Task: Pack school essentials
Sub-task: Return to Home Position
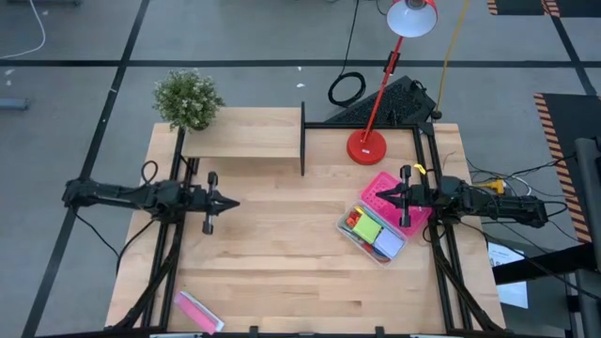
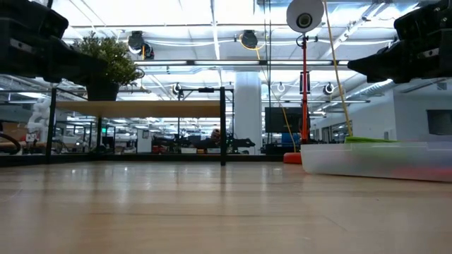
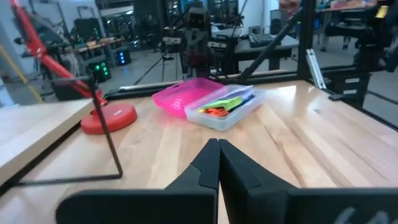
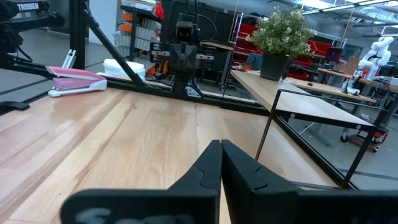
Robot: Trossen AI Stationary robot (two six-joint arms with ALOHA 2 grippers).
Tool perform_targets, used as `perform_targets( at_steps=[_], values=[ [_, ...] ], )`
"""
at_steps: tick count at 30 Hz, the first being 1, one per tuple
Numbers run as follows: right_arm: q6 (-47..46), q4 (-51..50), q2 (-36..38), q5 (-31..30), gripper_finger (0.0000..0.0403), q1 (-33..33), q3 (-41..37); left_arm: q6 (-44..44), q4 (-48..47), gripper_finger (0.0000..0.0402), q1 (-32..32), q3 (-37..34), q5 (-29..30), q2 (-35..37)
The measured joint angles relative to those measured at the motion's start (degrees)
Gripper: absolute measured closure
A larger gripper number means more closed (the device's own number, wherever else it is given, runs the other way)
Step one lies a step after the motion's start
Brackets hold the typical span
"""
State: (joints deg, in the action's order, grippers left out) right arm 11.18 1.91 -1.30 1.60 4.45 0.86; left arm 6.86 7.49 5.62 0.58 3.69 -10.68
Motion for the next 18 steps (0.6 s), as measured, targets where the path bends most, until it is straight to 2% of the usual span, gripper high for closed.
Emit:
perform_targets(
  at_steps=[7, 13, 18],
  values=[
    [0.0, 0.0, 0.0, 0.0, 0.0403, 0.0, 0.0, -1.4, -0.6, 0.0399, -4.1, 0.0, -4.9, 2.8],
    [0.0, 0.0, 0.0, 0.0, 0.0403, 0.0, 0.0, -1.6, -6.3, 0.04, -4.5, 0.0, -5.2, 10.6],
    [0.0, 0.0, 0.0, -0.1, 0.0403, 0.0, 0.0, -1.6, -6.8, 0.04, -4.4, 0.1, -5.0, 10.2]
  ],
)
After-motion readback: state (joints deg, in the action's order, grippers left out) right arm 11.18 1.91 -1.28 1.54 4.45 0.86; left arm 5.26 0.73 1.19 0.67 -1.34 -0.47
